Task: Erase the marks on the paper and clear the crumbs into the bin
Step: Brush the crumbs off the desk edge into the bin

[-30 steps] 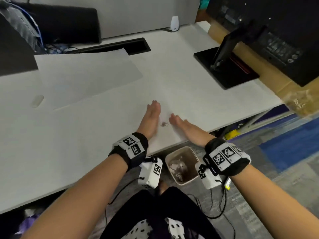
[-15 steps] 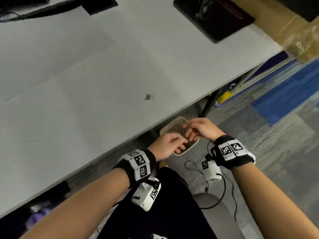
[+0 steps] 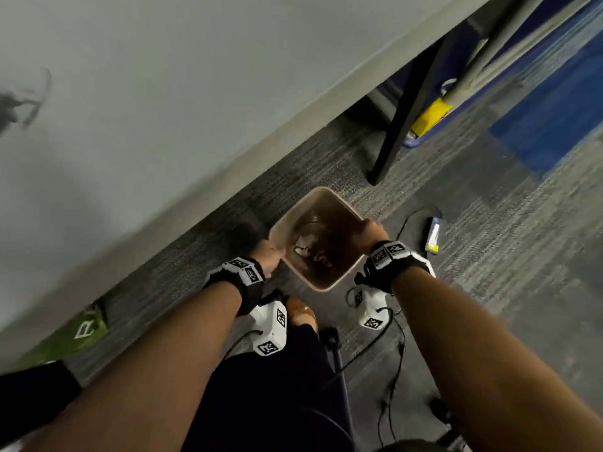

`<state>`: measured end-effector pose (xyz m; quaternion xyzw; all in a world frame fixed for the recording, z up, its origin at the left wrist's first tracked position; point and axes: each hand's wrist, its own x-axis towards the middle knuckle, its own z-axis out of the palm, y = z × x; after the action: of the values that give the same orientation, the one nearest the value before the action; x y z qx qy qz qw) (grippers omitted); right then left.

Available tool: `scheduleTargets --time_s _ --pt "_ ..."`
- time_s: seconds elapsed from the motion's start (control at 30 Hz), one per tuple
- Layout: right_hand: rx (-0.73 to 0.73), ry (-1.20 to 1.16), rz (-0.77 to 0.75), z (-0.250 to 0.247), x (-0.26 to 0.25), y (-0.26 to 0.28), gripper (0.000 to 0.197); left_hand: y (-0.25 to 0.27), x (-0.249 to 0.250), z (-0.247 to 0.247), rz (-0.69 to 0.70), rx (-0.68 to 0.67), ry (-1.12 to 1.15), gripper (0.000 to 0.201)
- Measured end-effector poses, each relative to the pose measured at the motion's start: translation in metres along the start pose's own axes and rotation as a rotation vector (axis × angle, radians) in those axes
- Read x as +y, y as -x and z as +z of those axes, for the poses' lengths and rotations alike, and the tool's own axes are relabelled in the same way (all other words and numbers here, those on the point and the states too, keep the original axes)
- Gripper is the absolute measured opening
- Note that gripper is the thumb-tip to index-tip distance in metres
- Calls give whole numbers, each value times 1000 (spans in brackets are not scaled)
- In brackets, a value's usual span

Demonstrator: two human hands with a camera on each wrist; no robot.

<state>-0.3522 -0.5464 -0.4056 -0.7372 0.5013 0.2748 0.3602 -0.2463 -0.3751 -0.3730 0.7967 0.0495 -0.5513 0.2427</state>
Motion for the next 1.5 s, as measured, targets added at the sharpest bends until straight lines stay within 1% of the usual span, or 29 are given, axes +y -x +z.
scheduleTargets --time_s 0.07,0.13,0.17,0.23,0.3,0.33,0.4,0.47,0.53,0.6,0.7,0.83,0.9,1.0,1.07,1.1,1.17,1.2,1.23,1.27,1.3,1.33,1.37,1.4,1.43,1.5 --pt "-14 -24 61 6 7 -19 52 -23 -6 6 -79 24 53 45" --pt "-34 -76 68 10 12 -36 58 -43 -10 13 -123 39 95 52" --pt "-41 -93 59 13 15 -43 60 -52 -12 16 -136 40 118 52" --pt "-58 -80 36 17 20 -53 63 -55 -10 23 -176 -5 179 47" --pt "-63 -67 31 19 27 -58 65 -48 -5 27 -176 -57 264 30" --pt "-65 -101 44 18 29 -57 61 -42 -2 29 -171 -68 310 26" --pt "-32 -166 51 16 35 -55 52 -33 5 26 -159 -51 393 28" --pt "26 -203 52 12 37 -47 40 -21 11 16 -138 -35 413 30" --pt "61 -186 57 2 31 -31 31 -5 14 7 -137 -14 414 38" --pt "64 -163 58 -14 20 -6 28 20 17 -1 -115 21 416 43" --pt "70 -128 54 -42 3 46 31 74 21 -10 -85 85 423 43" --pt "142 -119 23 -85 -21 126 34 165 32 -24 -45 102 419 34" --pt "182 -128 -7 -107 -32 163 35 206 38 -34 11 125 381 38" --pt "221 -172 -117 -134 -48 204 30 258 44 -53 114 190 268 39" --pt "239 -181 -194 -146 -55 222 27 294 45 -64 172 192 150 41" --pt "249 -191 -215 -150 -58 229 26 310 44 -68 181 167 65 44" --pt "276 -223 -250 -156 -63 241 24 338 42 -78 216 75 -197 48" --pt "285 -240 -266 -158 -65 246 23 348 40 -84 263 44 -298 45" --pt "287 -253 -285 -158 -67 250 21 351 39 -92 330 43 -323 40" --pt "277 -272 -304 -158 -70 254 18 356 40 -103 424 69 -292 35" --pt "258 -295 -324 -157 -71 257 14 358 39 -115 517 141 -209 30" --pt "234 -314 -338 -155 -73 260 9 361 40 -128 614 262 -98 27" --pt "218 -333 -351 -153 -75 261 8 358 41 -142 694 399 -11 28" --pt "207 -339 -355 -150 -75 261 11 353 42 -154 730 504 12 35" --pt "195 -344 -360 -147 -74 258 11 343 41 -163 704 559 -56 48" --pt "172 -356 -368 -142 -73 253 9 321 40 -171 525 576 -326 68"
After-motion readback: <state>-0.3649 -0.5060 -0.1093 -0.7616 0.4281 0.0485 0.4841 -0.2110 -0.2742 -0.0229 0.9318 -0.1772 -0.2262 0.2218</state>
